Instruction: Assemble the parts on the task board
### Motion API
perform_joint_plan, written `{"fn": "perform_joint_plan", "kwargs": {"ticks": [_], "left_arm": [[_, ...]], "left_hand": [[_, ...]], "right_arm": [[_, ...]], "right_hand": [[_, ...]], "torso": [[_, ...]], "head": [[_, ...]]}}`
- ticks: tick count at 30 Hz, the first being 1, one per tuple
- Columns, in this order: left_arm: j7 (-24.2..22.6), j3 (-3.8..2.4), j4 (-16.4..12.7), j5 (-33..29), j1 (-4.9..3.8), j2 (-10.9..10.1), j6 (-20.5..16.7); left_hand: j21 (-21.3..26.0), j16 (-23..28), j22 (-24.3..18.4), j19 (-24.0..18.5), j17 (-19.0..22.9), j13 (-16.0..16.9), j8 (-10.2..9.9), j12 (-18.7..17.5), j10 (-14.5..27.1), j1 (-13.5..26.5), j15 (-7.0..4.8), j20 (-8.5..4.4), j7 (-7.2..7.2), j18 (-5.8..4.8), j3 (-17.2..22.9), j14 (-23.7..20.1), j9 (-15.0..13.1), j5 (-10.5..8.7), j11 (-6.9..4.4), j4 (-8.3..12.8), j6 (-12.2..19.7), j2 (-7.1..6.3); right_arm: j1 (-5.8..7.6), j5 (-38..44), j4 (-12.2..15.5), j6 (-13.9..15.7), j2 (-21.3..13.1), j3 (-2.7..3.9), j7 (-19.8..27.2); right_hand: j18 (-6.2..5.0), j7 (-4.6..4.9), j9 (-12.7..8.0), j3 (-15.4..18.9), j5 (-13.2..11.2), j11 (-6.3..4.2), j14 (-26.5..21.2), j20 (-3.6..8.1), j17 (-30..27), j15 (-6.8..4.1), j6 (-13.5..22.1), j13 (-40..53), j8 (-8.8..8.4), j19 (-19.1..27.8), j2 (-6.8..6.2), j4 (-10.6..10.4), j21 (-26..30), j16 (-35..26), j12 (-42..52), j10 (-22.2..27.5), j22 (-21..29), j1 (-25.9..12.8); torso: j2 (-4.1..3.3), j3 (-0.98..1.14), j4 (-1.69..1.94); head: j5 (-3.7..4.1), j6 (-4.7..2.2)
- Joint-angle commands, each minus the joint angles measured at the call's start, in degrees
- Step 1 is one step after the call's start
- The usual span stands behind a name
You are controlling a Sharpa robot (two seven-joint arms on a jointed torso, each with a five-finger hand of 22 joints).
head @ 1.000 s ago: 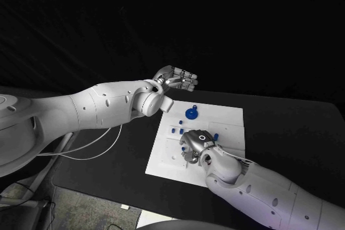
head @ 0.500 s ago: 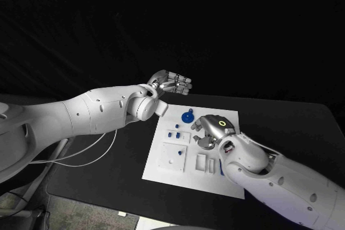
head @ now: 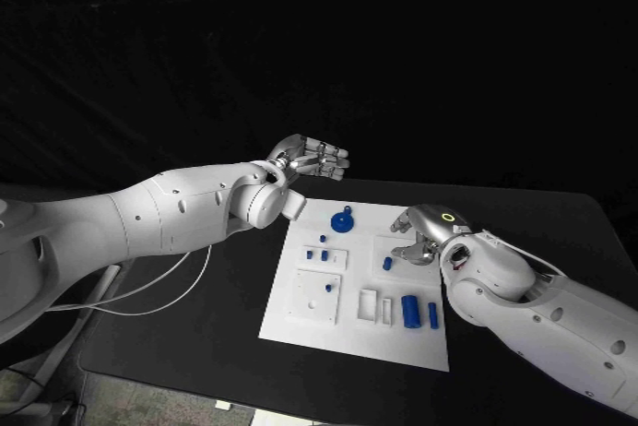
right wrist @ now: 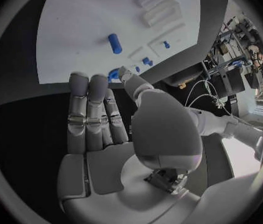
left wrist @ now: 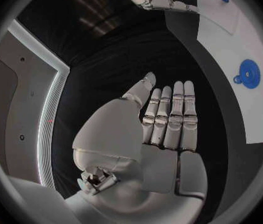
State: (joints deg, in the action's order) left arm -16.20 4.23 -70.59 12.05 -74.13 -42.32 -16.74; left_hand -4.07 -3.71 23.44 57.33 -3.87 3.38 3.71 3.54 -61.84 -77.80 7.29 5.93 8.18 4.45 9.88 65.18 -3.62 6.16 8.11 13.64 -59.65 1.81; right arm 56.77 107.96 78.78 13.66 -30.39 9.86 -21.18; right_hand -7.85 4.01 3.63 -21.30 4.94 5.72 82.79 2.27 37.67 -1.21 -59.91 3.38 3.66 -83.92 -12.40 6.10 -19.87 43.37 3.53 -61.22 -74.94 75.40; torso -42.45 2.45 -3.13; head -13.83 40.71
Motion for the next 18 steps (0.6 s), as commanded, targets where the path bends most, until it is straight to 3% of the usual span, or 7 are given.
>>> {"fn": "perform_joint_plan", "kwargs": {"ticks": [1, 8, 13, 18], "left_arm": [[-0.77, -0.03, -0.20, -0.01, -0.02, 0.02, 0.62], [-0.82, -0.02, -0.23, -0.01, 0.01, -0.06, 0.61], [-0.83, -0.02, -0.25, -0.01, 0.01, -0.09, 0.61], [-0.80, -0.02, -0.27, -0.01, 0.02, -0.10, 0.63]], "left_hand": [[-0.11, 0.21, 0.05, -0.18, 0.02, -0.04, -0.08, -0.10, 0.26, -0.10, -0.05, 0.16, 0.21, -0.04, -0.31, -0.25, -0.01, -0.05, 0.12, -0.06, -0.15, 0.14], [-0.11, 0.21, 0.05, -0.18, 0.02, -0.04, -0.08, -0.10, 0.26, -0.10, -0.05, 0.16, 0.21, -0.04, -0.31, -0.25, -0.01, -0.05, 0.12, -0.06, -0.15, 0.14], [-0.11, 0.21, 0.05, -0.18, 0.02, -0.04, -0.08, -0.10, 0.26, -0.10, -0.05, 0.16, 0.21, -0.04, -0.31, -0.25, -0.01, -0.05, 0.12, -0.06, -0.15, 0.14], [-0.11, 0.21, 0.05, -0.18, 0.02, -0.04, -0.08, -0.10, 0.26, -0.10, -0.05, 0.16, 0.21, -0.04, -0.31, -0.25, -0.01, -0.05, 0.12, -0.06, -0.15, 0.14]], "right_arm": [[0.01, -0.25, -0.77, -5.62, 0.45, -0.33, 1.44], [0.04, -0.95, -1.74, -8.73, 1.08, -1.25, 2.05], [0.04, -1.32, -2.41, -10.11, 1.44, -2.15, 2.40], [0.04, -1.31, -3.00, -9.55, 2.04, -2.97, 2.63]], "right_hand": [[-0.81, 0.07, -0.05, 1.07, -0.12, -0.01, -0.04, -0.42, -0.14, 0.38, 0.38, 0.00, -0.10, -2.27, 0.06, -0.51, 0.29, 0.25, -0.11, 0.20, -0.94, 0.57], [-0.88, 0.23, -0.05, 2.76, 1.19, -0.40, 0.10, -0.68, -0.39, 0.60, 0.49, 0.00, -0.10, -2.37, 0.81, -0.60, 0.55, 0.44, -0.12, -1.39, -0.93, 0.39], [-0.73, 0.44, -0.05, 1.94, 1.68, -0.65, 0.13, -0.53, -0.46, 0.44, 0.29, -0.01, -0.11, -2.33, 1.30, 0.42, 0.57, 0.45, -0.13, -2.47, -1.01, -0.31], [-0.64, 0.61, -0.05, 0.02, 0.70, -0.80, 0.17, -0.38, -0.48, 0.29, 0.15, -0.02, -0.11, -2.41, 1.57, 1.23, 0.56, 0.45, -0.14, -3.23, -1.09, -0.57]], "torso": [[-0.13, -0.05, 0.25], [-0.09, -0.15, 0.09], [-0.08, -0.15, 0.05], [-0.08, -0.09, 0.12]], "head": [[0.15, -0.03], [-0.04, 0.18], [-0.08, 0.29], [-0.10, 0.37]]}}
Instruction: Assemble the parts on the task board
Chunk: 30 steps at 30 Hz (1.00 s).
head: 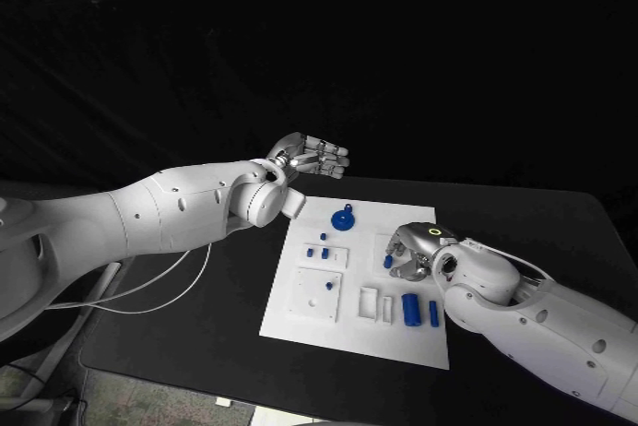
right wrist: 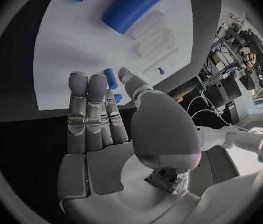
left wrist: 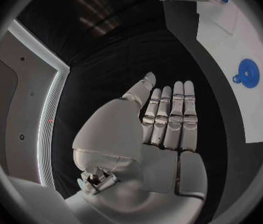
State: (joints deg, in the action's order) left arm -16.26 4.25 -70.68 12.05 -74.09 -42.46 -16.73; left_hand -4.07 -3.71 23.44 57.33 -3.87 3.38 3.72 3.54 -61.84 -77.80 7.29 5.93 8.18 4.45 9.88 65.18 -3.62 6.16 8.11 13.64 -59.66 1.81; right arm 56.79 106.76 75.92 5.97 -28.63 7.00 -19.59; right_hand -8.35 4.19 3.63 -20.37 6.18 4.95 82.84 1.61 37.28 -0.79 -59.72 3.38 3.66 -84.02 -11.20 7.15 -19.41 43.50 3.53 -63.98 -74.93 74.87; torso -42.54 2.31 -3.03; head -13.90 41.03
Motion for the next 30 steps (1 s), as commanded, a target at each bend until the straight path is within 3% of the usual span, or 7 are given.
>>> {"fn": "perform_joint_plan", "kwargs": {"ticks": [1, 3, 7, 13, 19, 23, 30], "left_arm": [[-0.72, -0.04, -0.18, -0.01, -0.02, 0.04, 0.64], [-0.71, -0.04, -0.18, -0.01, -0.02, 0.05, 0.67], [-0.69, -0.04, -0.15, -0.01, -0.02, 0.08, 0.72], [-0.68, -0.04, -0.08, -0.01, -0.01, 0.16, 0.81], [-0.60, -0.04, -0.04, -0.01, 0.00, 0.20, 0.90], [-0.55, -0.04, -0.01, -0.01, 0.00, 0.23, 0.97], [-0.46, -0.04, 0.02, -0.01, 0.00, 0.24, 1.05]], "left_hand": [[-0.11, 0.21, 0.05, -0.18, 0.02, -0.04, -0.08, -0.10, 0.26, -0.10, -0.05, 0.16, 0.21, -0.04, -0.31, -0.25, -0.01, -0.05, 0.12, -0.06, -0.15, 0.14], [-0.11, 0.21, 0.05, -0.18, 0.02, -0.04, -0.08, -0.10, 0.26, -0.10, -0.05, 0.16, 0.21, -0.04, -0.31, -0.25, -0.01, -0.05, 0.12, -0.06, -0.15, 0.14], [-0.11, 0.21, 0.05, -0.18, 0.02, -0.04, -0.08, -0.10, 0.26, -0.10, -0.05, 0.16, 0.21, -0.04, -0.31, -0.25, -0.01, -0.05, 0.12, -0.06, -0.15, 0.14], [-0.11, 0.21, 0.05, -0.18, 0.02, -0.04, -0.08, -0.10, 0.26, -0.10, -0.05, 0.16, 0.21, -0.04, -0.31, -0.25, -0.01, -0.05, 0.12, -0.06, -0.15, 0.14], [-0.11, 0.21, 0.05, -0.18, 0.02, -0.04, -0.08, -0.10, 0.26, -0.10, -0.05, 0.16, 0.21, -0.04, -0.31, -0.25, -0.01, -0.05, 0.12, -0.06, -0.15, 0.14], [-0.08, 0.21, -0.08, -0.15, 0.02, -0.04, -0.08, -0.11, 0.26, 0.03, -0.04, 0.16, 0.20, -0.05, -0.26, -0.26, -0.01, -0.02, 0.11, -0.13, -0.16, 0.25], [-0.08, 0.21, -0.08, -0.15, 0.02, -0.04, -0.08, -0.11, 0.26, 0.03, -0.04, 0.16, 0.20, -0.05, -0.26, -0.26, -0.01, -0.02, 0.11, -0.13, -0.16, 0.25]], "right_arm": [[0.01, -0.03, -0.22, -1.58, 0.40, -0.21, 1.06], [0.01, 0.18, -0.47, -0.82, 0.72, -0.36, 1.14], [0.01, 0.49, -0.84, 0.27, 1.14, -0.50, 1.19], [0.00, 0.75, -1.55, 1.93, 1.83, -0.74, 1.37], [-0.02, 0.94, -2.06, 2.72, 2.26, -0.91, 1.43], [-0.02, 1.22, -2.33, 3.01, 2.43, -1.04, 1.36], [-0.03, 2.16, -3.00, 3.55, 2.68, -1.26, 0.87]], "right_hand": [[-0.14, 0.43, -0.06, -1.47, -0.58, -0.02, 0.17, 0.26, -0.10, -0.11, -0.08, -0.02, -0.12, -2.31, 0.26, 0.28, 0.08, 0.31, -0.14, -0.51, -1.11, -0.26], [-0.20, 0.45, -0.07, -3.84, -1.90, -0.16, 0.22, 0.30, -0.09, -0.15, -0.23, -0.02, -0.13, -2.34, 0.44, 0.87, -0.17, 0.36, -0.15, -1.14, -1.21, -0.21], [-0.02, 0.53, -0.05, -9.77, -2.85, -0.39, 0.26, 0.55, 0.05, -0.32, -0.71, -0.02, -0.11, -2.34, -0.44, 1.52, -0.80, 0.48, -0.17, -2.33, -1.61, -1.61], [0.20, 0.68, -0.02, -13.62, -3.26, -0.99, 0.29, 0.92, 0.29, -0.74, -1.34, -0.01, -0.06, -2.35, 0.05, 1.60, -1.57, 0.60, -0.16, -4.44, -2.11, -1.56], [0.47, 1.04, 0.05, -15.06, -3.35, -1.57, 0.32, 1.28, 0.51, -1.10, -2.76, 0.03, 0.04, -2.38, 0.81, 1.67, -2.44, 0.73, -0.13, -6.42, -2.48, -1.24], [0.80, 1.43, 0.39, -15.02, -3.40, -2.09, 0.28, 1.68, 0.70, -1.53, -6.61, 0.07, 0.59, -2.39, 2.20, 1.86, -3.54, 0.81, -0.13, -8.61, -2.81, -0.72], [1.88, 0.89, 0.35, -12.66, -3.46, -3.19, 0.26, 2.73, 1.20, -2.34, -10.40, 0.15, 0.04, -2.25, 4.37, 3.39, -5.39, 0.75, -0.13, -11.99, -3.11, -0.07]], "torso": [[0.03, 0.04, 0.04], [0.04, 0.01, 0.05], [0.02, -0.03, 0.03], [0.04, 0.02, 0.04], [0.01, -0.01, 0.05], [0.04, -0.06, 0.06], [0.06, -0.08, -0.03]], "head": [[-0.02, 0.04], [-0.02, 0.06], [0.01, 0.07], [-0.01, 0.11], [-0.09, 0.25], [-0.13, 0.31], [-0.23, 0.42]]}}
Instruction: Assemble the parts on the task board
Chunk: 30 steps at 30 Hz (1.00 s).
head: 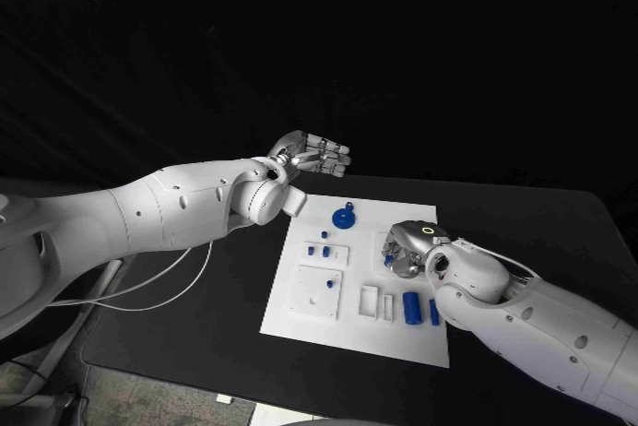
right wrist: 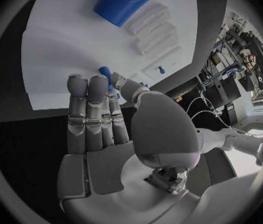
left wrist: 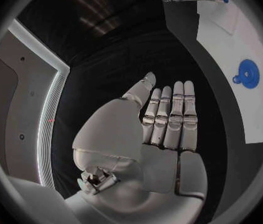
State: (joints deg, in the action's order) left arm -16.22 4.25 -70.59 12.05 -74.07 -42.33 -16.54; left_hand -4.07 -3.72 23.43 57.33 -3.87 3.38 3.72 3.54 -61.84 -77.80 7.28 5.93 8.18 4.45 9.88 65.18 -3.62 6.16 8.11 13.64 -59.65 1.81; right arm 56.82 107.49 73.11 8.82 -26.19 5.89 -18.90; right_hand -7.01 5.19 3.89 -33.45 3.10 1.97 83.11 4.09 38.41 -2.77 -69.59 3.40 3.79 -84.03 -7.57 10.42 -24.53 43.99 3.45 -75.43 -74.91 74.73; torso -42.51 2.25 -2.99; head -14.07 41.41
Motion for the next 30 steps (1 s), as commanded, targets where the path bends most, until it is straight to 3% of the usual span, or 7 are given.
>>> {"fn": "perform_joint_plan", "kwargs": {"ticks": [1, 10, 15, 21, 25, 30], "left_arm": [[-0.48, -0.04, -0.05, -0.01, -0.02, 0.11, 0.88], [-0.37, -0.04, 0.05, -0.01, -0.02, 0.24, 0.99], [-0.34, -0.04, 0.17, -0.01, -0.02, 0.27, 1.02], [-0.36, -0.04, 0.38, -0.01, -0.01, 0.30, 1.03], [-0.38, -0.04, 0.58, -0.01, -0.01, 0.27, 1.02], [-0.39, -0.04, 0.77, -0.01, -0.01, 0.24, 1.00]], "left_hand": [[-0.08, 0.21, -0.08, -0.15, 0.02, -0.04, -0.08, -0.11, 0.26, 0.03, -0.04, 0.16, 0.20, -0.05, -0.26, -0.26, -0.01, -0.03, 0.12, -0.13, -0.16, 0.25], [-0.07, 0.22, -0.18, -0.15, 0.02, -0.04, -0.08, -0.10, 0.26, 0.05, -0.03, 0.17, 0.20, -0.05, -0.27, -0.29, -0.01, -0.13, 0.11, -0.19, -0.16, 0.26], [-0.07, 0.22, -0.18, -0.15, 0.02, -0.04, -0.08, -0.10, 0.26, 0.05, -0.03, 0.17, 0.20, -0.05, -0.27, -0.29, -0.01, -0.13, 0.11, -0.19, -0.16, 0.26], [-0.07, 0.22, -0.18, -0.15, 0.02, -0.04, -0.08, -0.10, 0.26, 0.05, -0.03, 0.17, 0.20, -0.05, -0.27, -0.29, -0.01, -0.13, 0.11, -0.19, -0.16, 0.26], [-0.07, 0.22, -0.18, -0.15, 0.02, -0.04, -0.08, -0.10, 0.26, 0.05, -0.03, 0.17, 0.20, -0.05, -0.27, -0.29, -0.01, -0.13, 0.11, -0.19, -0.16, 0.26], [-0.07, 0.22, -0.18, -0.15, 0.02, -0.04, -0.08, -0.10, 0.26, 0.05, -0.03, 0.17, 0.20, -0.05, -0.27, -0.29, -0.01, -0.13, 0.11, -0.19, -0.16, 0.26]], "right_arm": [[-0.06, 1.55, -0.37, 0.71, 0.31, -0.23, 0.12], [-0.07, 2.25, -1.40, 1.42, 0.81, -1.12, -0.50], [-0.08, 2.56, -1.39, 2.75, 0.68, -1.27, -1.23], [-0.09, 2.38, -0.05, 3.93, -0.14, -1.27, -1.67], [-0.08, 1.63, 2.01, 4.07, -1.28, -0.60, -1.93], [-0.08, 0.21, 4.82, 4.19, -2.59, 1.22, -2.13]], "right_hand": [[0.60, -0.10, 0.09, 0.67, -0.36, -0.22, -0.01, 0.28, 0.12, -0.36, -0.67, 0.14, -0.08, -2.22, 0.88, 0.12, -0.41, 0.23, 0.00, -0.58, -3.13, -0.14], [1.00, -0.42, 0.16, 1.94, -0.34, -0.64, 0.02, 0.72, 0.44, -0.81, -2.08, 0.19, -0.02, -2.16, 1.93, 0.68, -1.16, -0.02, 0.05, -1.43, -3.17, -0.39], [1.23, -0.56, 0.27, 0.68, -0.35, -0.82, 0.01, 1.19, 0.62, -1.25, -2.97, 0.23, -0.10, -2.17, 2.46, 1.65, -1.99, -0.26, 0.03, -2.45, -3.33, -0.38], [1.37, -0.71, 0.34, -0.84, -0.33, -0.93, 0.15, 1.37, 0.94, -1.33, -3.37, 0.23, -0.09, -2.13, 2.42, 2.25, -2.87, -0.38, 0.04, -2.85, -3.43, -1.04], [1.40, -0.80, 0.39, -1.27, -0.33, -1.01, 0.18, 1.42, 1.14, -1.38, -3.61, 0.24, -0.08, -2.07, 2.35, 2.39, -3.44, -0.46, 0.04, -3.11, -3.48, -1.22], [1.44, -0.83, 0.41, -1.33, -0.33, -1.05, 0.21, 1.44, 1.20, -1.39, -3.73, 0.24, -0.08, -2.05, 2.35, 2.37, -3.76, -0.50, 0.04, -3.25, -3.53, -1.30]], "torso": [[0.03, -0.02, -0.09], [0.01, 0.03, 0.05], [0.04, -0.07, -0.03], [0.06, 0.01, -0.04], [0.08, -0.04, -0.15], [0.06, 0.01, -0.18]], "head": [[-0.08, 0.08], [-0.11, 0.25], [-0.12, 0.20], [-0.20, 0.18], [-0.29, 0.14], [-0.33, 0.09]]}}
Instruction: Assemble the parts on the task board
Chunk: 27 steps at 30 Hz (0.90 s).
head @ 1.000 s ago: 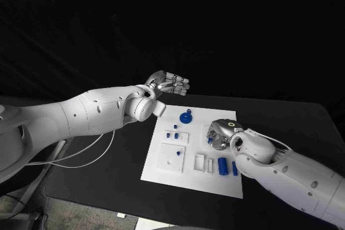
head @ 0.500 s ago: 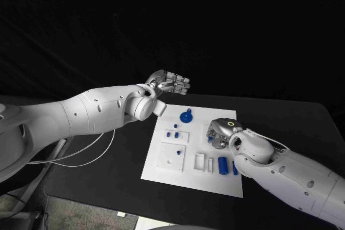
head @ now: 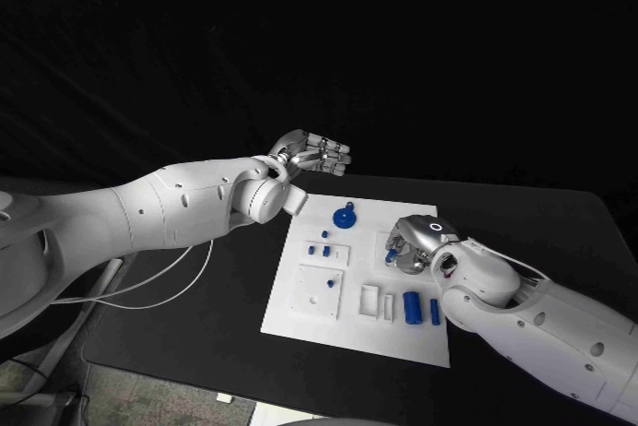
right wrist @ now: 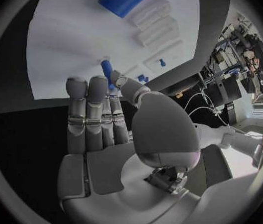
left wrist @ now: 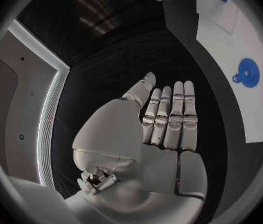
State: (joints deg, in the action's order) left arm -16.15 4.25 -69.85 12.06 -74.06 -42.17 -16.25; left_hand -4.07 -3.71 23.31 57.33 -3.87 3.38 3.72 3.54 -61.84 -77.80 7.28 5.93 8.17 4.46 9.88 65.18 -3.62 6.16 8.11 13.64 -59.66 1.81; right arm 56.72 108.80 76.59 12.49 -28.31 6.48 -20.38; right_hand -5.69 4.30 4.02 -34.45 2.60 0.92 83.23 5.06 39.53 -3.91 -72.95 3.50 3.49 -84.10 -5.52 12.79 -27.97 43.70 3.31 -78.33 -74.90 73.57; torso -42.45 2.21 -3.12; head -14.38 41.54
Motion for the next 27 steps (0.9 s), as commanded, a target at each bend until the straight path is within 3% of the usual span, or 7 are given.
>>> {"fn": "perform_joint_plan", "kwargs": {"ticks": [1, 4, 7, 15, 18, 24, 27], "left_arm": [[-0.46, -0.04, 0.05, -0.01, -0.02, 0.07, 0.70], [-0.46, -0.04, 0.14, -0.01, -0.03, 0.04, 0.67], [-0.46, -0.04, 0.20, -0.01, -0.03, 0.03, 0.65], [-0.47, -0.04, 0.31, -0.02, -0.03, 0.11, 0.58], [-0.50, -0.04, 0.51, -0.03, -0.03, 0.31, 0.59], [-0.55, -0.04, 1.00, -0.07, -0.03, 0.85, 0.59], [-0.56, -0.04, 1.13, -0.09, -0.03, 1.07, 0.60]], "left_hand": [[-0.07, 0.22, -0.06, -0.15, 0.02, -0.04, -0.08, -0.10, 0.26, 0.05, -0.03, 0.17, 0.20, -0.05, -0.27, -0.29, -0.01, -0.13, 0.11, -0.19, -0.16, 0.26], [-0.07, 0.22, -0.06, -0.15, 0.02, -0.04, -0.08, -0.10, 0.26, 0.05, -0.03, 0.17, 0.20, -0.05, -0.27, -0.29, -0.01, -0.13, 0.11, -0.19, -0.16, 0.26], [-0.07, 0.22, -0.06, -0.15, 0.02, -0.04, -0.08, -0.10, 0.26, 0.05, -0.03, 0.17, 0.20, -0.05, -0.27, -0.29, -0.01, -0.13, 0.11, -0.19, -0.16, 0.26], [-0.07, 0.21, -0.29, -0.12, 0.02, -0.04, -0.09, -0.09, 0.28, 0.11, -0.02, 0.19, 0.21, -0.05, -0.28, -0.31, 0.00, -0.09, 0.12, -0.29, -0.12, 0.27], [-0.07, 0.21, -0.29, -0.12, 0.02, -0.04, -0.09, -0.09, 0.28, 0.11, -0.02, 0.19, 0.21, -0.05, -0.28, -0.31, 0.00, -0.09, 0.12, -0.29, -0.12, 0.27], [-0.07, 0.21, -0.29, -0.12, 0.02, -0.04, -0.09, -0.09, 0.28, 0.11, -0.02, 0.19, 0.21, -0.05, -0.28, -0.31, 0.00, -0.09, 0.12, -0.29, -0.12, 0.27], [-0.07, 0.21, -0.29, -0.12, 0.02, -0.04, -0.09, -0.09, 0.28, 0.11, -0.02, 0.19, 0.21, -0.05, -0.28, -0.31, 0.00, -0.09, 0.12, -0.29, -0.12, 0.27]], "right_arm": [[0.02, -1.40, 1.86, 0.60, -0.68, 1.05, -0.67], [0.03, -2.32, 3.82, 0.95, -1.40, 2.46, -0.65], [0.03, -3.10, 5.53, 1.15, -1.90, 3.29, -0.55], [0.00, -4.63, 7.48, 0.95, -0.75, 3.77, 0.37], [-0.02, -4.54, 7.39, 0.94, 0.64, 2.96, 0.83], [-0.04, -3.47, 6.50, 1.02, 4.34, -0.12, 1.82], [-0.07, -2.95, 6.03, 1.10, 6.00, -1.16, 2.23]], "right_hand": [[0.12, 0.05, 0.28, -0.36, 0.17, 0.00, 0.10, 0.49, 0.10, -0.27, -0.40, 0.14, 0.23, -1.97, 0.30, -0.01, -0.46, -0.23, 0.18, -0.36, -3.55, -0.17], [0.12, 0.05, 0.28, -0.36, 0.17, 0.00, 0.10, 0.50, 0.11, -0.28, -0.40, 0.14, 0.23, -1.97, 0.30, -0.01, -0.49, -0.23, 0.18, -0.37, -3.55, -0.18], [0.11, 0.04, 0.30, -0.33, 0.17, -0.03, 0.11, 0.51, 0.14, -0.29, -0.45, 0.15, 0.23, -1.94, 0.30, -0.02, -0.68, -0.26, 0.19, -0.43, -3.58, -0.18], [0.05, 0.02, 0.31, -0.16, 0.16, -0.05, 0.13, 0.53, 0.26, -0.33, -0.48, 0.14, 0.22, -1.82, 0.36, -0.03, -0.94, -0.35, 0.17, -0.47, -3.59, -0.15], [0.04, 0.05, 0.31, -0.08, 0.17, -0.03, 0.16, 0.50, 0.31, -0.30, -0.46, 0.14, 0.22, -1.82, 0.43, 0.00, -1.24, -0.41, 0.18, -0.45, -3.63, -0.13], [0.02, 0.04, 0.31, -0.03, 0.17, -0.03, 0.18, 0.50, 0.36, -0.30, -0.44, 0.14, 0.21, -1.78, 0.48, 0.10, -1.43, -0.46, 0.18, -0.45, -3.64, -0.11], [-0.01, 0.05, 0.31, -0.02, 0.18, -0.02, 0.19, 0.50, 0.38, -0.30, -0.43, 0.14, 0.21, -1.75, 0.50, 0.17, -1.39, -0.49, 0.17, -0.44, -3.62, -0.10]], "torso": [[-0.01, 0.04, -0.04], [-0.02, 0.06, -0.09], [0.00, 0.01, -0.09], [-0.01, 0.04, -0.09], [0.04, 0.03, -0.07], [-0.03, -0.04, 0.16], [-0.07, -0.01, 0.21]], "head": [[-0.03, -0.04], [-0.10, -0.06], [-0.21, -0.01], [-0.93, 0.24], [-1.24, 0.34], [-1.85, 0.61], [-2.13, 0.77]]}}
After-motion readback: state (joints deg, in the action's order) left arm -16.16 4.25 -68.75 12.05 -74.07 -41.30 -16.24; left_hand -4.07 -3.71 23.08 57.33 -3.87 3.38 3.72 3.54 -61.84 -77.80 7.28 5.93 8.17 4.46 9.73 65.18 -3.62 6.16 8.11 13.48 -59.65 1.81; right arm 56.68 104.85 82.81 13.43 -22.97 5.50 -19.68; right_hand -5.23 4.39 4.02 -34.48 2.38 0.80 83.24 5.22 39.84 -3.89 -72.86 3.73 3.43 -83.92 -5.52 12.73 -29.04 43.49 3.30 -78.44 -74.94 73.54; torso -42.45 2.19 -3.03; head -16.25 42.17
